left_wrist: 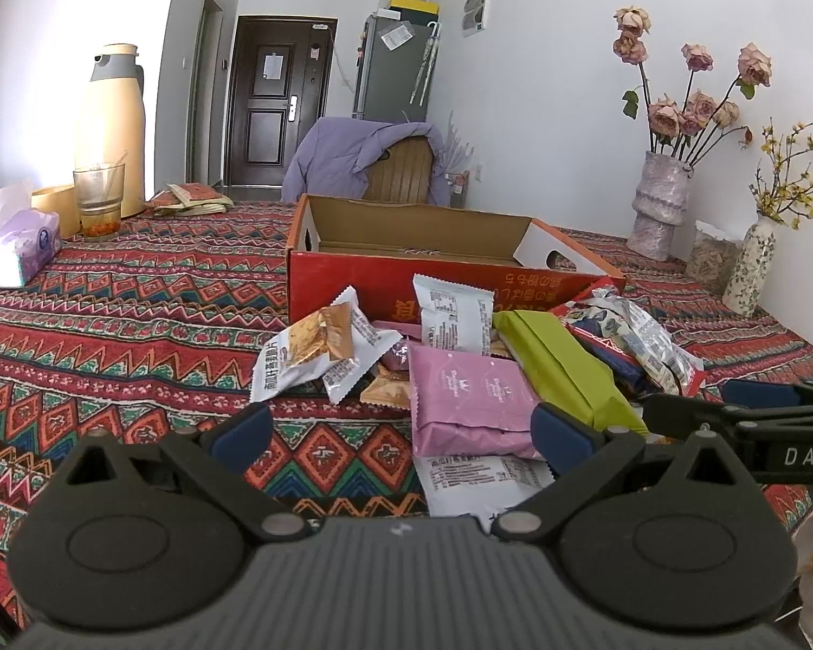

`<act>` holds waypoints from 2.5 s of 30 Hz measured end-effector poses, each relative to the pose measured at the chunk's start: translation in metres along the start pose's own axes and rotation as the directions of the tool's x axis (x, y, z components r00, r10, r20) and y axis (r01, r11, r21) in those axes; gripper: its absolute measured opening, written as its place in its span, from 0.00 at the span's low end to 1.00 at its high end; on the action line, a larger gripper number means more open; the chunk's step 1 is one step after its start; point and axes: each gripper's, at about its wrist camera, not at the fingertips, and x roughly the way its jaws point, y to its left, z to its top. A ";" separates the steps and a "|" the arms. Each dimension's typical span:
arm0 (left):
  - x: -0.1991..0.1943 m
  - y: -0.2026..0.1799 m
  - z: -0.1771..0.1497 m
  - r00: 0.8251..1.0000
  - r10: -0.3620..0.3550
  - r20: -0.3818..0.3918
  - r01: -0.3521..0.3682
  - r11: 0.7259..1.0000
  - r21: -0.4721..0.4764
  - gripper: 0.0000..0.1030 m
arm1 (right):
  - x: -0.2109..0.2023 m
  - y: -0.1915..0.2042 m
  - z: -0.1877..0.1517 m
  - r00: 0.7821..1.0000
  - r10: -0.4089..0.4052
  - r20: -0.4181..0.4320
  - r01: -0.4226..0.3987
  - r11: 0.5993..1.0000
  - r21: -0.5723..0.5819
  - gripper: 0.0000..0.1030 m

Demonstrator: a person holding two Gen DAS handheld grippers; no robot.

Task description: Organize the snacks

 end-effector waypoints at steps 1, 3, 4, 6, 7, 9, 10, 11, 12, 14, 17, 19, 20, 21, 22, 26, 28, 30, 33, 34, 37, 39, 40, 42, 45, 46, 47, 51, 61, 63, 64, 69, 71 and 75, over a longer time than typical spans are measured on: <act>0.000 0.000 0.000 1.000 0.000 0.000 0.000 1.000 0.000 1.00 | 0.000 0.000 0.000 1.000 0.000 0.000 0.000 1.000 0.000 1.00; 0.000 0.000 0.000 1.000 -0.001 -0.001 0.001 1.000 0.000 1.00 | 0.000 0.000 0.000 1.000 0.000 0.000 0.000 1.000 0.000 1.00; 0.000 0.000 0.000 1.000 -0.001 -0.001 0.001 1.000 0.000 1.00 | 0.000 0.000 0.000 1.000 0.000 0.000 0.000 1.000 0.000 1.00; 0.000 -0.001 0.000 1.000 -0.002 0.000 0.002 1.000 0.002 1.00 | 0.000 0.000 0.000 1.000 0.000 0.000 0.000 1.000 0.000 1.00; -0.001 -0.001 0.000 1.000 -0.001 0.001 0.001 1.000 0.002 1.00 | 0.000 0.000 0.000 1.000 0.000 0.000 0.000 1.000 0.000 1.00; -0.001 0.000 0.000 1.000 -0.002 0.001 0.002 1.000 0.001 1.00 | 0.000 0.000 0.000 1.000 0.000 0.000 0.000 1.000 0.000 1.00; -0.001 -0.001 0.000 1.000 -0.001 0.001 0.001 1.000 0.001 1.00 | 0.000 0.000 0.000 1.000 0.000 0.000 0.000 1.000 0.000 1.00; -0.001 -0.001 0.000 1.000 -0.002 0.001 0.002 1.000 0.000 1.00 | 0.000 0.000 0.000 1.000 0.000 0.000 0.000 1.000 0.000 1.00; -0.001 -0.001 0.000 1.000 -0.001 0.001 0.001 1.000 0.001 1.00 | 0.000 0.000 0.000 1.000 0.000 0.000 0.000 1.000 0.000 1.00; -0.001 -0.001 0.000 1.000 0.000 0.001 0.000 1.000 0.001 1.00 | 0.000 0.000 0.000 1.000 0.000 0.000 0.000 1.000 0.000 1.00; 0.000 0.000 0.000 1.000 0.002 0.001 -0.002 1.000 -0.001 1.00 | 0.000 0.000 0.000 1.000 0.000 0.000 0.000 1.000 0.000 1.00; 0.000 0.001 0.001 1.000 0.004 0.001 -0.004 1.000 -0.003 1.00 | 0.000 0.001 0.001 1.000 -0.003 0.002 0.003 1.000 -0.002 1.00; 0.001 0.001 0.001 1.000 0.005 0.002 -0.005 1.000 -0.004 1.00 | 0.000 0.001 0.001 1.000 -0.007 0.006 0.007 1.000 -0.003 1.00; 0.000 0.002 0.001 1.000 0.004 0.003 -0.004 1.000 -0.006 1.00 | 0.000 0.001 0.002 1.000 -0.009 0.008 0.009 1.000 -0.003 1.00; 0.000 0.002 0.001 1.000 0.005 0.003 -0.005 1.000 -0.007 1.00 | 0.000 0.001 0.003 1.000 -0.007 0.010 0.007 1.000 -0.004 1.00; 0.001 0.005 0.002 1.000 0.014 0.001 -0.014 1.000 -0.013 1.00 | 0.004 0.005 0.009 1.000 0.006 0.020 -0.006 1.000 -0.017 0.96; 0.002 0.007 0.002 1.000 0.020 0.001 -0.020 1.000 -0.016 1.00 | 0.008 0.007 0.012 1.000 0.017 0.019 -0.017 1.000 -0.023 0.92; 0.002 0.009 0.002 1.000 0.026 0.001 -0.026 0.999 -0.019 1.00 | 0.014 0.009 0.015 1.000 0.028 0.012 -0.027 0.999 -0.026 0.87; 0.003 0.012 0.003 0.999 0.040 0.001 -0.040 0.999 -0.023 1.00 | 0.025 0.013 0.020 0.999 0.041 -0.013 -0.041 0.999 -0.031 0.82; 0.003 0.013 0.004 0.999 0.042 0.001 -0.042 0.999 -0.025 1.00 | 0.029 0.015 0.023 0.999 0.042 -0.023 -0.043 0.999 -0.031 0.78; 0.004 0.016 0.004 0.999 0.050 0.002 -0.050 0.998 -0.028 1.00 | 0.045 0.019 0.029 0.996 0.058 -0.067 -0.059 0.998 -0.024 0.72; 0.004 0.017 0.004 0.999 0.055 0.002 -0.055 0.998 -0.029 1.00 | 0.054 0.022 0.033 0.994 0.060 -0.096 -0.062 0.998 -0.018 0.68; 0.004 0.018 0.004 0.998 0.058 0.002 -0.058 0.998 -0.030 1.00 | 0.059 0.023 0.035 0.992 0.059 -0.112 -0.061 0.998 -0.012 0.65; 0.005 0.019 0.005 0.998 0.063 0.000 -0.063 0.998 -0.032 1.00 | 0.068 0.025 0.036 0.990 0.047 -0.133 -0.049 0.999 -0.018 0.61; 0.006 0.022 0.005 0.998 0.070 -0.008 -0.070 0.997 -0.037 1.00 | 0.079 0.027 0.035 0.985 0.017 -0.174 -0.024 0.999 -0.035 0.54; 0.007 0.022 0.005 0.997 0.071 -0.009 -0.071 0.997 -0.039 1.00 | 0.081 0.028 0.034 0.984 0.002 -0.177 -0.011 0.999 -0.049 0.53; 0.007 0.023 0.005 0.997 0.071 -0.011 -0.072 0.997 -0.040 1.00 | 0.082 0.031 0.033 0.985 -0.015 -0.173 0.003 0.998 -0.071 0.53; 0.008 0.023 0.004 0.997 0.072 -0.015 -0.072 0.997 -0.041 1.00 | 0.088 0.038 0.032 0.983 -0.052 -0.177 0.027 0.990 -0.141 0.53; 0.008 0.024 0.005 0.996 0.085 -0.021 -0.086 0.995 -0.044 1.00 | 0.084 0.037 0.037 0.987 -0.064 -0.151 0.028 0.973 -0.229 0.33; 0.010 0.023 0.006 0.996 0.084 -0.030 -0.086 0.995 -0.043 1.00 | 0.076 0.032 0.037 0.991 -0.050 -0.121 0.025 0.980 -0.198 0.33; 0.012 0.022 0.006 0.996 0.085 -0.034 -0.087 0.995 -0.040 1.00 | 0.073 0.029 0.037 0.993 -0.041 -0.107 0.021 0.983 -0.183 0.33; 0.019 0.013 0.012 0.996 0.070 -0.050 -0.072 0.997 -0.027 1.00 | 0.048 0.019 0.036 1.000 -0.024 -0.001 0.024 0.989 -0.148 0.33; 0.023 0.007 0.016 0.997 0.054 -0.063 -0.055 0.998 -0.021 1.00 | 0.036 0.017 0.036 0.998 -0.029 0.047 0.036 0.988 -0.151 0.33; 0.039 -0.013 0.023 0.994 0.034 -0.108 -0.033 0.999 0.010 1.00 | 0.021 0.011 0.037 0.993 -0.033 0.109 0.049 0.988 -0.147 0.33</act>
